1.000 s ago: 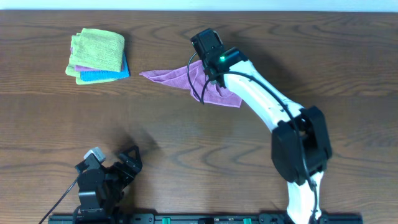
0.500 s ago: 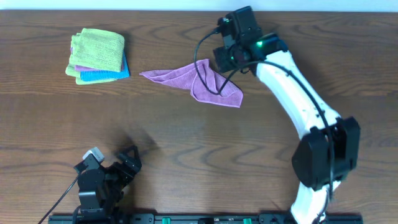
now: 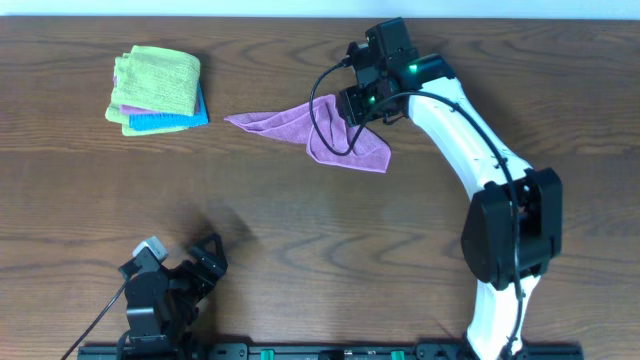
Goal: Fold the cloth
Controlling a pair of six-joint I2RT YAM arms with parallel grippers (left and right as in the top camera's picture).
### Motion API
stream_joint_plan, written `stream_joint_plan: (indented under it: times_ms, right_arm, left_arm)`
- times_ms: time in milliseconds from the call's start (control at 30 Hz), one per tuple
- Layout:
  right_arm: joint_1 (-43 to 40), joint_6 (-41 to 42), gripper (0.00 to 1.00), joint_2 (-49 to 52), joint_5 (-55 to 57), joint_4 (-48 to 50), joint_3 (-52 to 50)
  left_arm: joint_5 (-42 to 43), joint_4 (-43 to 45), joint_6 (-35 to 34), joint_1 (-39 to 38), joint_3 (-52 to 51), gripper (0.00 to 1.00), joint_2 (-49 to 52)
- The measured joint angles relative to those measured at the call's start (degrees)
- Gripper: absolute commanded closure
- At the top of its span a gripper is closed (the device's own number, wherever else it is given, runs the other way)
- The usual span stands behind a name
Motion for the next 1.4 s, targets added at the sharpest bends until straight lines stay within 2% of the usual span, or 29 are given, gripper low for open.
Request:
stream_joint_plan:
  times_ms: [500, 767, 933, 1133, 1400]
  right_arm:
    - [1.3, 0.0, 0.51, 4.0, -0.1, 3.3, 0.0]
    - [1.3, 0.2, 0.64, 7.6, -0.1, 6.7, 0.0]
    - [1.3, 0.5, 0.97, 7.6, -0.1, 8.4, 0.0]
    - [1.3, 1.2, 0.99, 7.6, 2.4, 11.9, 0.0]
    - [1.3, 1.5, 0.99, 7.6, 16.2, 12.2, 5.6]
  left_arm:
    - [0.0, 0.0, 0.2, 0.0, 0.0, 0.04, 0.0]
    - [0.0, -0.2, 0.2, 0.0, 0.0, 0.05, 0.0]
    - [0.0, -0.3, 0.2, 0.0, 0.0, 0.05, 0.0]
    - [0.0, -0.3, 0.2, 0.0, 0.0, 0.04, 0.0]
    - [0.0, -0.3, 0.2, 0.0, 0.0, 0.05, 0.0]
